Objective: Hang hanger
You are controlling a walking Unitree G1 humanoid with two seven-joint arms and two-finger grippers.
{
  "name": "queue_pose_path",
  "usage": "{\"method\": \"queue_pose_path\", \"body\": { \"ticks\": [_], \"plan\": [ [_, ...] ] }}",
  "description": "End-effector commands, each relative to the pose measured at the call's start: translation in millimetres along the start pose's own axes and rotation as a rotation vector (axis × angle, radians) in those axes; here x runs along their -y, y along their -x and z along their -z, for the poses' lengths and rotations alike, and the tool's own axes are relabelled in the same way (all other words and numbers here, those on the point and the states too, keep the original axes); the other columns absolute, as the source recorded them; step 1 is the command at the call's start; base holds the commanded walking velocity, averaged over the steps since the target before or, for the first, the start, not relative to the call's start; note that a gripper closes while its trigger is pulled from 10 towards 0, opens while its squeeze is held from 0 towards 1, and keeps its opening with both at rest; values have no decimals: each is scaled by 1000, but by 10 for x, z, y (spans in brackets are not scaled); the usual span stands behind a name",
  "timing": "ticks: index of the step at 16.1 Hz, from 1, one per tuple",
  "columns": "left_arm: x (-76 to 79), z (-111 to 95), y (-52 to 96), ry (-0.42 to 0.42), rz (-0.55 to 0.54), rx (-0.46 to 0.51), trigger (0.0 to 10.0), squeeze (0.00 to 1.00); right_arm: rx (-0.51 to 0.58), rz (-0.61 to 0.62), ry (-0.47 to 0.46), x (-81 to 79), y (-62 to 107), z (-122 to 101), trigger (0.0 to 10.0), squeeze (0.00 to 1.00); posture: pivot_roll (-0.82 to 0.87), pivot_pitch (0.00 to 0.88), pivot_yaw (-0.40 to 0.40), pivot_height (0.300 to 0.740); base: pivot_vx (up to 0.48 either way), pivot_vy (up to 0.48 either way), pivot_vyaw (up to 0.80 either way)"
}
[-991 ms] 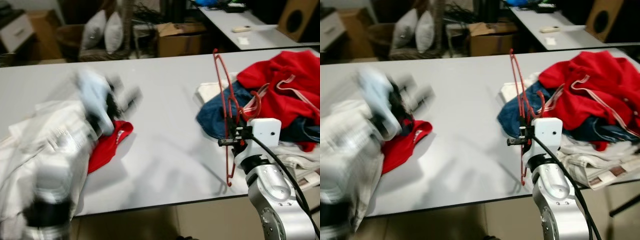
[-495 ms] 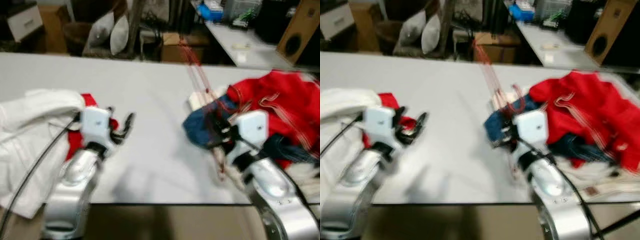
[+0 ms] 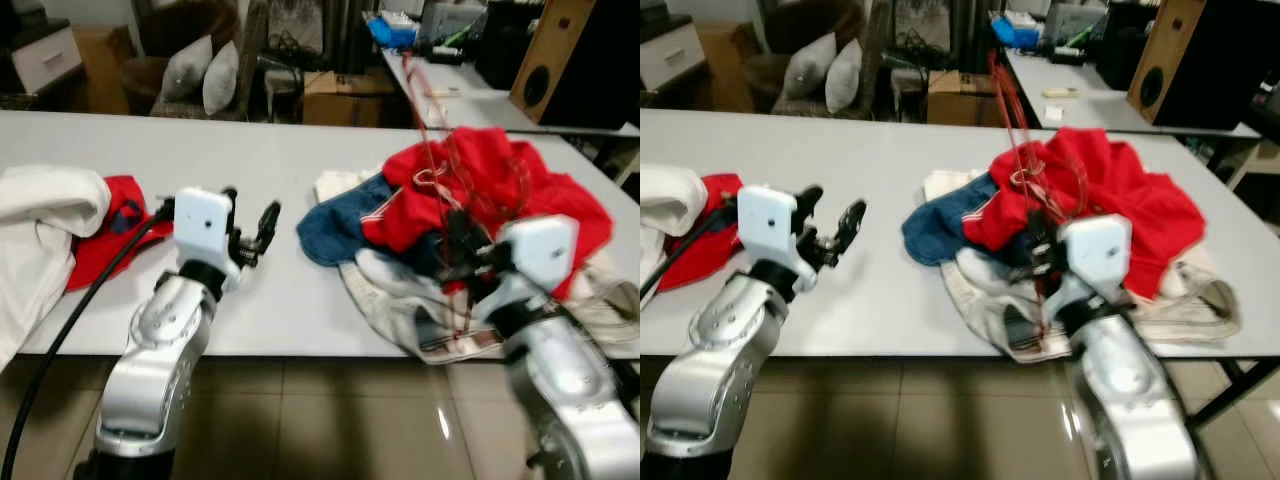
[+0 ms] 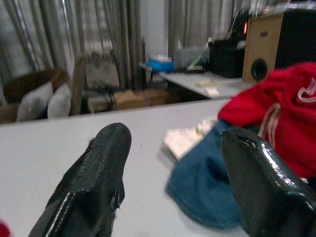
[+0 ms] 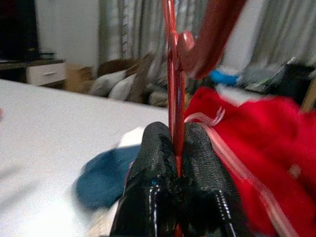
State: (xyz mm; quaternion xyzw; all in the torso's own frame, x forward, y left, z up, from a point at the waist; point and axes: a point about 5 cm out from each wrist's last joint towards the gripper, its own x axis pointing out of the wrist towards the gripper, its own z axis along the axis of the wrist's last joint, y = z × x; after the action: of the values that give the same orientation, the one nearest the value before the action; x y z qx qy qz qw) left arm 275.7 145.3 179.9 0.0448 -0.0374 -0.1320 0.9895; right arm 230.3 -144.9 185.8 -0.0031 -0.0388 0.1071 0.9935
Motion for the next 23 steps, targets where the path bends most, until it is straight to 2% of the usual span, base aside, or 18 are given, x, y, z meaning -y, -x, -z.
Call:
{"method": "queue_pose_path", "body": {
  "ticks": [1, 2, 4, 8, 10, 14, 17, 23],
  "plan": [
    [24, 0, -57, -29, 17, -5, 10000, 0, -21, 48, -14, 77, 15, 32, 10000, 0, 60, 0, 14, 740, 0, 480, -800],
    [29, 9, -84, -62, 30, -8, 10000, 0, -27, 66, -35, 93, 24, 53, 10000, 0, 57, 0, 17, 740, 0, 480, -800],
    [10, 20, -113, -71, 5, -20, 10000, 0, -42, 95, -42, 120, 71, 92, 10000, 0, 56, 0, 26, 740, 0, -240, -794],
    [-25, 73, -112, -60, -10, -41, 10000, 0, -49, 100, -51, 103, 78, 102, 10000, 0, 58, 0, 23, 740, 0, -480, -797],
    [-60, 94, -98, -33, -29, -52, 10000, 0, -72, 95, -46, 102, 72, 133, 10000, 0, 60, 0, 19, 740, 0, 0, -669],
    [-70, 82, -97, -18, -23, -36, 10000, 0, -107, 80, 48, 100, 15, 162, 10000, 0, 58, 0, 13, 740, 0, 0, 0],
    [-104, 35, -126, -27, -31, -20, 10000, 0, -100, 47, 16, 95, -4, 158, 10000, 0, 56, 0, 10, 740, 204, 0, 0],
    [-174, 38, -113, -33, -53, -25, 10000, 0, -97, 13, 16, 58, -8, 157, 10000, 0, 61, 0, 8, 740, 312, 0, 0]
  ]
}}
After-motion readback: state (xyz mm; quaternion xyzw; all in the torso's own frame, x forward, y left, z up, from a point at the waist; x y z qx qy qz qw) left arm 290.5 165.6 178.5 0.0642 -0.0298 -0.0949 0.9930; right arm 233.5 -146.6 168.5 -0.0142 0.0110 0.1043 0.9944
